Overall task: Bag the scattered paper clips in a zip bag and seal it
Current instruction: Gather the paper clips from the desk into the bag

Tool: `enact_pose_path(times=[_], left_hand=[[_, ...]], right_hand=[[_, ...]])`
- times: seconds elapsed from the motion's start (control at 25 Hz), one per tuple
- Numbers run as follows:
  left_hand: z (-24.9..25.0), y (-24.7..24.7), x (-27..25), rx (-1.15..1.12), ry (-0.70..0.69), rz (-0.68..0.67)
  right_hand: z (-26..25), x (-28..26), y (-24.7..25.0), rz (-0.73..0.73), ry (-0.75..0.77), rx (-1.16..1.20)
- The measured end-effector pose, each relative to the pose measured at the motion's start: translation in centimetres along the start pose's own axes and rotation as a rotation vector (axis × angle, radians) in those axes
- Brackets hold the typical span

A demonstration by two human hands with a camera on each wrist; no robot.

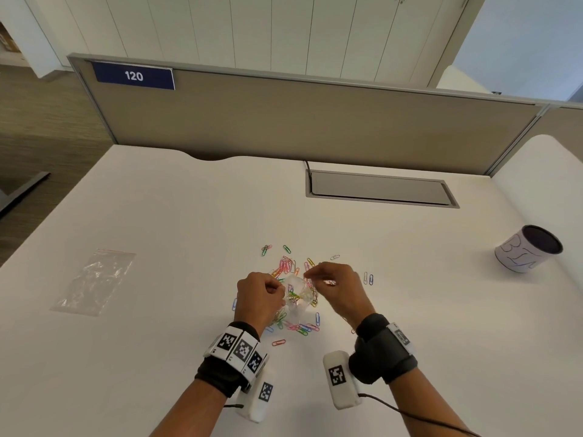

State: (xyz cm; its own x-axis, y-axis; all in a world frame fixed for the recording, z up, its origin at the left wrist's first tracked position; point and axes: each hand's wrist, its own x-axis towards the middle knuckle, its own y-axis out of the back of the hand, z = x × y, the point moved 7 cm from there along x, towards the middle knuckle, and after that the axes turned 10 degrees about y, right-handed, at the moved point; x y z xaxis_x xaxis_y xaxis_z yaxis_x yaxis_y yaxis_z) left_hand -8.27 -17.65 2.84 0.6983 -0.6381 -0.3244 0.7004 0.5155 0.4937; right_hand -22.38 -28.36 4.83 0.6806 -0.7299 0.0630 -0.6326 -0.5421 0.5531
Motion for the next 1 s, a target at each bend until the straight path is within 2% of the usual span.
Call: enact_pose_path(times=[0.08, 0.16, 0.24, 0.28, 0.36, 0.56, 0.68, 0.76, 0.92, 1.0], left_hand=[[-0.1, -0.2, 0.1, -0.001, -0.001, -0.007], [-0.1, -0.5, 0.0, 0.001, -0.004, -0.013], [0.1, -0.7, -0.2, 0.008, -0.011, -0.017], [0.2, -0.9, -0.2, 0.012, -0.016, -0.019], [0.4, -1.1, -0.2, 0.017, -0.022, -0.023], [0.5, -1.0, -0.2, 0.017, -0.011, -0.022], [0.5, -0.8, -0.2, 0.017, -0.005, -0.018], [0.5, -0.8, -0.1, 0.015, -0.004, -0.021], [0.4, -1.1, -0.1, 0.015, 0.004, -0.026], [0.4, -1.2, -0.1, 0.022, 0.006, -0.028]], right_hand=[[2.8, -0.9, 2.2, 0.039, -0.062, -0.146], [6.9, -2.2, 3.0, -0.068, -0.251, -0.338], [9.8, -3.4, 2.6, -0.186, -0.42, -0.412], [10.4, -3.5, 2.2, -0.214, -0.454, -0.416], [10.5, -3.0, 0.9, -0.229, -0.422, -0.389], [8.5, -0.2, -0.6, -0.151, -0.201, -0.334], [9.0, 0.4, -1.6, -0.371, -0.125, -0.514], [9.4, 0.4, -1.8, -0.429, -0.098, -0.58], [9.1, 0.1, -1.1, -0.196, -0.02, -0.549], [8.8, -0.1, -1.0, -0.158, -0.009, -0.58]])
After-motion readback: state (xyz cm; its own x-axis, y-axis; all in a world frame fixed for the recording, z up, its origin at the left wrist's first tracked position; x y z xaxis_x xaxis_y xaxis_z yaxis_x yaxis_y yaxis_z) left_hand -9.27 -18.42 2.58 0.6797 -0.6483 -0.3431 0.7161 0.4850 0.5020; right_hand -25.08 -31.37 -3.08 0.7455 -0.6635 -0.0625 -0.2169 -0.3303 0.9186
